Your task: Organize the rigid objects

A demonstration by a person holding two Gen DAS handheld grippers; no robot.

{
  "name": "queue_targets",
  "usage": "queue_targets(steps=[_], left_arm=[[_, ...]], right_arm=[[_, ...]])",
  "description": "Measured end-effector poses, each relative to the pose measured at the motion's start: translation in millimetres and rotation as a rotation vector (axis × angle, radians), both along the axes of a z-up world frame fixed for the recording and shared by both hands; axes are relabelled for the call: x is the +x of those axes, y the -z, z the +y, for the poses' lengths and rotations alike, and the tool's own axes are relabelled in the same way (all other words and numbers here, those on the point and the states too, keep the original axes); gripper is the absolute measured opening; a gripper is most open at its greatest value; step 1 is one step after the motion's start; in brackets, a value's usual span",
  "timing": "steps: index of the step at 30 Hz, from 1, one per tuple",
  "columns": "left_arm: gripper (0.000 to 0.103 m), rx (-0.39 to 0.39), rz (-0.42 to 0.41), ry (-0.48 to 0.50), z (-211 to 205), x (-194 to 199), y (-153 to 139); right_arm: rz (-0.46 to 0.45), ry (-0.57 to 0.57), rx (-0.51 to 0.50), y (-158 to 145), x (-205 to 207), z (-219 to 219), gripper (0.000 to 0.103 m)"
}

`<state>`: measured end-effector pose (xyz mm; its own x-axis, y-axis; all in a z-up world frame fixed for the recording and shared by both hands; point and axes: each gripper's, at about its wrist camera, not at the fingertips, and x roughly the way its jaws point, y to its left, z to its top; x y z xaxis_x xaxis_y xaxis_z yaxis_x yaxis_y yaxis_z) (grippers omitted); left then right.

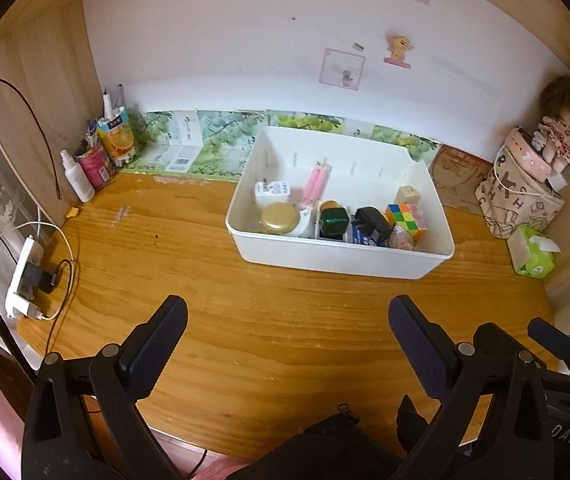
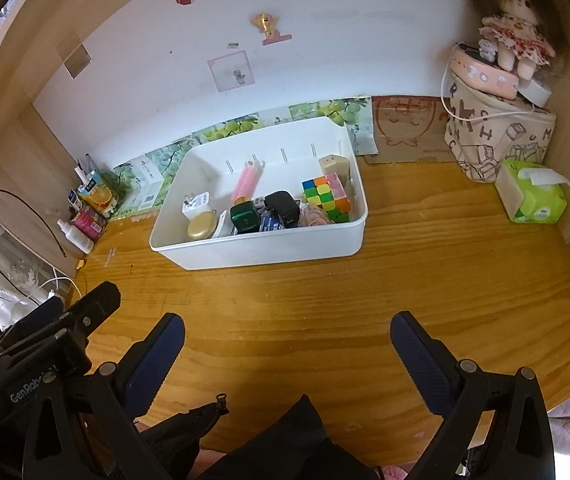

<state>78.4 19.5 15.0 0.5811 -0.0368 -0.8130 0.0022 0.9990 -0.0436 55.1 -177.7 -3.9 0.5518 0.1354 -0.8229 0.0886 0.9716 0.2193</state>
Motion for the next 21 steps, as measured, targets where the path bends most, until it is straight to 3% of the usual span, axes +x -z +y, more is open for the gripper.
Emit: queue_targets(steps=[8, 21], left_arm=[[0.101, 0.010, -0.033, -0.047, 5.2, 7.2, -2.0], [0.101, 0.064, -0.024, -0.037, -6.5, 5.9, 2.2]], right_arm=[[-0.008, -0.052, -0.035, -2.0, 17.4, 4.8, 0.103], [0.035, -0.030, -0.034, 5.6, 17.6, -4.5, 0.103]])
